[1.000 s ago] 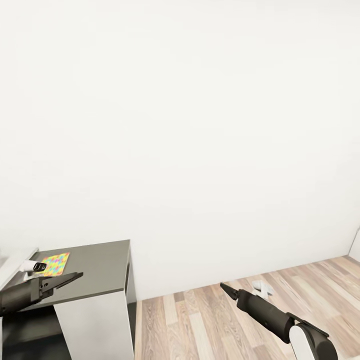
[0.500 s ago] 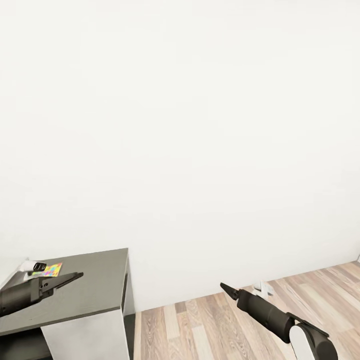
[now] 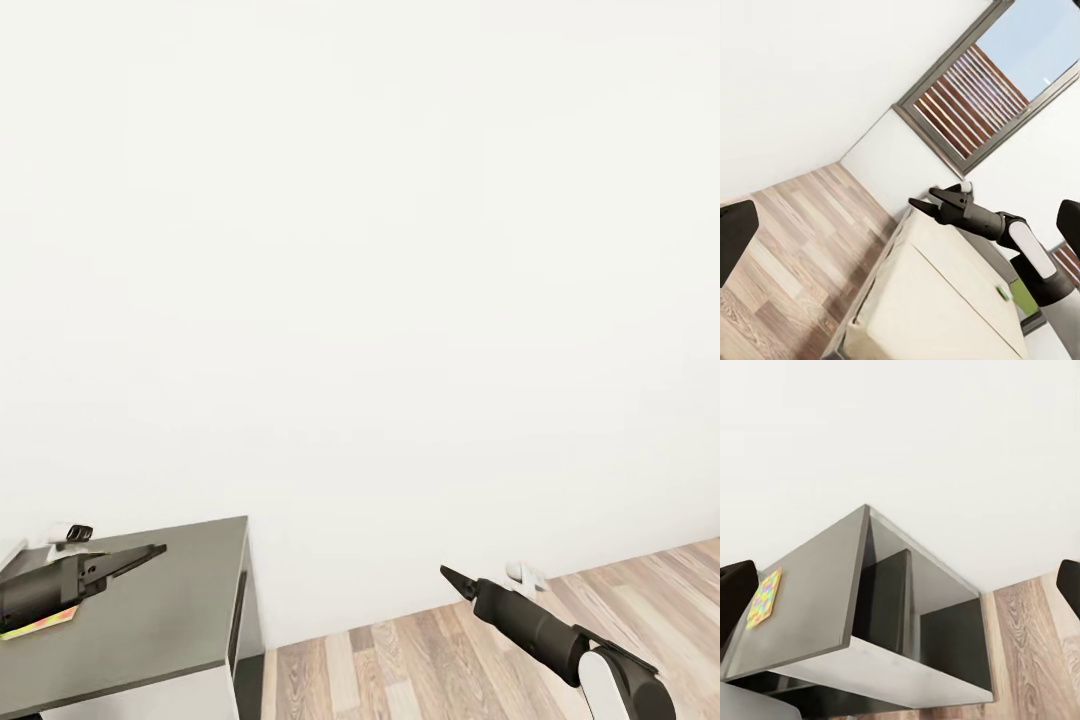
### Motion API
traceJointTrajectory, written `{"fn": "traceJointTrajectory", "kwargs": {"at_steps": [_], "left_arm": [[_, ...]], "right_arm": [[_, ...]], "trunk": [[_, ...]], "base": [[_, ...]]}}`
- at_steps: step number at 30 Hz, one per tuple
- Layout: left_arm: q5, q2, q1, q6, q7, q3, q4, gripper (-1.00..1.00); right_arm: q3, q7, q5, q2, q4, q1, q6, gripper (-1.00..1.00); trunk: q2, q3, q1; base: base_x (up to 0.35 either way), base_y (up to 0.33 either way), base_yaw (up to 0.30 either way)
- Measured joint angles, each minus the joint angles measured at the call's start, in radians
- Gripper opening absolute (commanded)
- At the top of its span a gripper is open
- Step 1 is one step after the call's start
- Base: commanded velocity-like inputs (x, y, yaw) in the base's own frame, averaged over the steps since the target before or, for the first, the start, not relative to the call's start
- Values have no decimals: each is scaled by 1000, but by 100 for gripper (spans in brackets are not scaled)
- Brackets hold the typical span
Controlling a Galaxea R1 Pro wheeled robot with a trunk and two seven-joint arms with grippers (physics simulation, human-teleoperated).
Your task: Put all the toys in the child's room - the three board games (two on the bed and one on the table), the two jigsaw puzzles on the table, and the tennis ball on the table - inside the toy box on the table in the child's room.
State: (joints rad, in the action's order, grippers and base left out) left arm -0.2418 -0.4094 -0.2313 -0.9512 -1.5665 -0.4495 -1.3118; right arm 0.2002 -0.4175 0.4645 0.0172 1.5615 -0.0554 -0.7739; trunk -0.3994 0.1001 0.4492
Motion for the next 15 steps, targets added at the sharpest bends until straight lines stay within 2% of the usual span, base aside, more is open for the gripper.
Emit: {"fn": "traceJointTrajectory", "kwargs": {"at_steps": [15], "left_arm": [[0,0,0,0,0,0,0,100]], "right_arm": [[1,0,0,0,0,0,0,100]], "trunk": [[0,0,0]], "base": [[271,0,0]]}}
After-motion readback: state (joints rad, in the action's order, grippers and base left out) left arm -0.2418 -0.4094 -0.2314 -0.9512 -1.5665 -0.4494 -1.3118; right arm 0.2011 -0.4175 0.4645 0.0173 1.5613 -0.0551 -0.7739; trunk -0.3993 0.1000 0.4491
